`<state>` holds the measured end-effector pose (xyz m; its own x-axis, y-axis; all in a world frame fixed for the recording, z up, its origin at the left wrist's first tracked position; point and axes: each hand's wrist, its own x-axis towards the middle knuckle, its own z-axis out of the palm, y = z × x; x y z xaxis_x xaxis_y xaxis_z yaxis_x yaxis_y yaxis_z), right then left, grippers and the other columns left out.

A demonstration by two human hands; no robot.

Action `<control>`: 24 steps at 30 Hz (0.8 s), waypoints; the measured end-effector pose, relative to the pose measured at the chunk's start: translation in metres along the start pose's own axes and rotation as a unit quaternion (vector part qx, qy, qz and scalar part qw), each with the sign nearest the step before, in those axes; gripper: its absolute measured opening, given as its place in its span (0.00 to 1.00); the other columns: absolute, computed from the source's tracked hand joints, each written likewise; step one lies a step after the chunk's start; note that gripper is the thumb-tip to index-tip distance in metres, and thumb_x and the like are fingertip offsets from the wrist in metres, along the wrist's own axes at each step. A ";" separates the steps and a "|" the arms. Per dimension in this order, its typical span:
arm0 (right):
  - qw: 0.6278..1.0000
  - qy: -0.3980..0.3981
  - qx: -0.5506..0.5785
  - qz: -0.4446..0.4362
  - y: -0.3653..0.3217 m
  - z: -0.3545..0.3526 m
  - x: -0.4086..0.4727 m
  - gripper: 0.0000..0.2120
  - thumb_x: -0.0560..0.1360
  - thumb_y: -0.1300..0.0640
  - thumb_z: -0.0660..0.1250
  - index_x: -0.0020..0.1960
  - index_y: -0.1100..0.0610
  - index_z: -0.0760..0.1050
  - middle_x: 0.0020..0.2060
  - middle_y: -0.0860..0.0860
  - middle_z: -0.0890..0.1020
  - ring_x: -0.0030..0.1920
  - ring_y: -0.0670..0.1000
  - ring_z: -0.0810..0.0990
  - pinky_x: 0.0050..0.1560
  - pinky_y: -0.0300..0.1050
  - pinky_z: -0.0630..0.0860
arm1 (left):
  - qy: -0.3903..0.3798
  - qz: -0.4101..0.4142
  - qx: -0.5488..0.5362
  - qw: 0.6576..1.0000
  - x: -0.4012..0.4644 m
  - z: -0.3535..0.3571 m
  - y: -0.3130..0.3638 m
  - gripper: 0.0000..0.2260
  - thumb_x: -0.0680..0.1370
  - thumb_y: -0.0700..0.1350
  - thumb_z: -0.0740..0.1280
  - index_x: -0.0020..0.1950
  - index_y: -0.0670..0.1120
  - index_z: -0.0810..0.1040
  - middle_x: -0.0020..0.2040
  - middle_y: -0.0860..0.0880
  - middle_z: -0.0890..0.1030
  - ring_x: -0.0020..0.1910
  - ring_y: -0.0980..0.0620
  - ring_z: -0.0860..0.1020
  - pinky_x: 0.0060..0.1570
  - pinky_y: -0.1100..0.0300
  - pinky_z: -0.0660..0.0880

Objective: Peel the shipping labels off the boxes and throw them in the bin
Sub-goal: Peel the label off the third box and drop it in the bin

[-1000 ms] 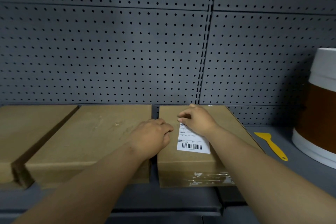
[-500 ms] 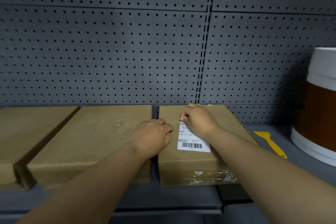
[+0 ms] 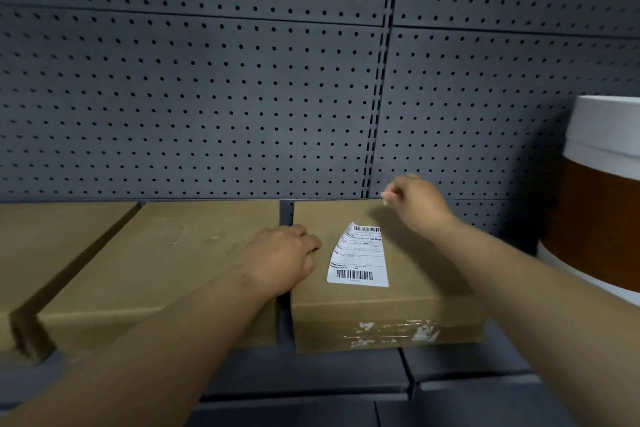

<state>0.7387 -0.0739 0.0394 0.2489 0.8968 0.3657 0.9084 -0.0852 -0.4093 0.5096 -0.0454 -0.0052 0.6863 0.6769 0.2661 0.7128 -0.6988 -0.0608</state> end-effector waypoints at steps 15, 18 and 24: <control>0.964 -0.037 0.261 -0.016 -0.059 0.002 -0.035 0.05 0.76 0.56 0.65 0.48 0.56 0.78 0.37 0.41 0.76 0.40 0.42 0.74 0.41 0.33 0.69 | 0.092 -0.105 -0.283 0.949 0.007 -0.026 0.011 0.19 0.78 0.51 0.63 0.67 0.47 0.70 0.63 0.47 0.78 0.59 0.51 0.77 0.56 0.64 0.70; 0.957 -0.041 0.285 -0.026 -0.065 0.005 -0.035 0.04 0.75 0.58 0.67 0.48 0.56 0.79 0.39 0.46 0.78 0.40 0.44 0.75 0.44 0.36 0.70 | 0.161 -0.105 -0.427 0.883 0.012 -0.035 0.023 0.17 0.77 0.46 0.66 0.65 0.45 0.74 0.59 0.48 0.81 0.51 0.59 0.77 0.48 0.77 0.69; 0.951 -0.036 0.301 -0.062 -0.067 0.004 -0.035 0.06 0.75 0.58 0.67 0.49 0.53 0.81 0.37 0.41 0.80 0.35 0.34 0.75 0.38 0.28 0.69 | 0.199 -0.148 -0.550 0.798 0.018 -0.039 0.023 0.10 0.76 0.40 0.68 0.56 0.41 0.80 0.41 0.50 0.83 0.39 0.61 0.78 0.46 0.73 0.73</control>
<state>0.6682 -0.0979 0.0507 0.1102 0.9129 0.3931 0.5675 0.2669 -0.7789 0.5332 -0.0585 0.0361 0.2549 0.8755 0.4105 0.1270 -0.4512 0.8833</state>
